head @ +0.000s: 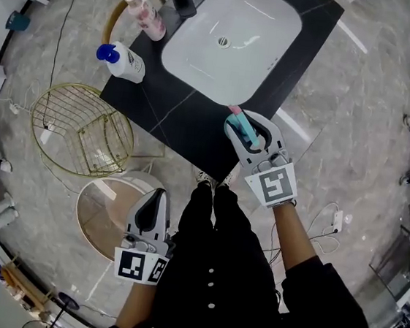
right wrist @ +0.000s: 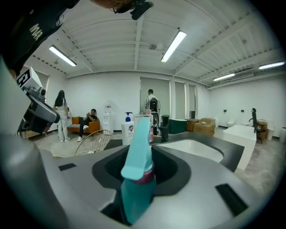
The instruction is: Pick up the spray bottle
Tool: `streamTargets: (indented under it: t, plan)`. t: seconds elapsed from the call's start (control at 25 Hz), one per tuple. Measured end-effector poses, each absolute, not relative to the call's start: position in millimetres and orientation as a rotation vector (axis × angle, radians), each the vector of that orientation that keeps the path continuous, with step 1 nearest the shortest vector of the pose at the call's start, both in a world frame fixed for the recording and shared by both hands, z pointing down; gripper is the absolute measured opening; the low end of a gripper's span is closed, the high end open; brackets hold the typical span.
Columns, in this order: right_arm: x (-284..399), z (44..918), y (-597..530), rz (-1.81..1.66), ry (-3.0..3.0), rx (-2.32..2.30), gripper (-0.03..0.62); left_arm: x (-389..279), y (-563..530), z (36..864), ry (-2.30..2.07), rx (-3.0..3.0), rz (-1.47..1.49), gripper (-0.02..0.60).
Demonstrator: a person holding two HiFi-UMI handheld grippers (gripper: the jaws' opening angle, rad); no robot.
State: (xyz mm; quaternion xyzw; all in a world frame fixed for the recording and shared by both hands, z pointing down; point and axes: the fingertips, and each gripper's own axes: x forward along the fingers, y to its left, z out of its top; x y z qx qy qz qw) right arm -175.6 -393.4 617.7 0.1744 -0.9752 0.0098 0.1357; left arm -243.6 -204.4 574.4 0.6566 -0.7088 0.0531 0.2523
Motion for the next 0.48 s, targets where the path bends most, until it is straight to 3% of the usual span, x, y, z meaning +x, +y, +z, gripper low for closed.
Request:
streamTargets:
  t: [0.48]
  plan:
    - [-152.4, 528.4, -406.8, 0.018, -2.863, 0.621, 0.121, -257.5, -245.4, 511.7, -2.023, 1.886, 0.099, 0.021]
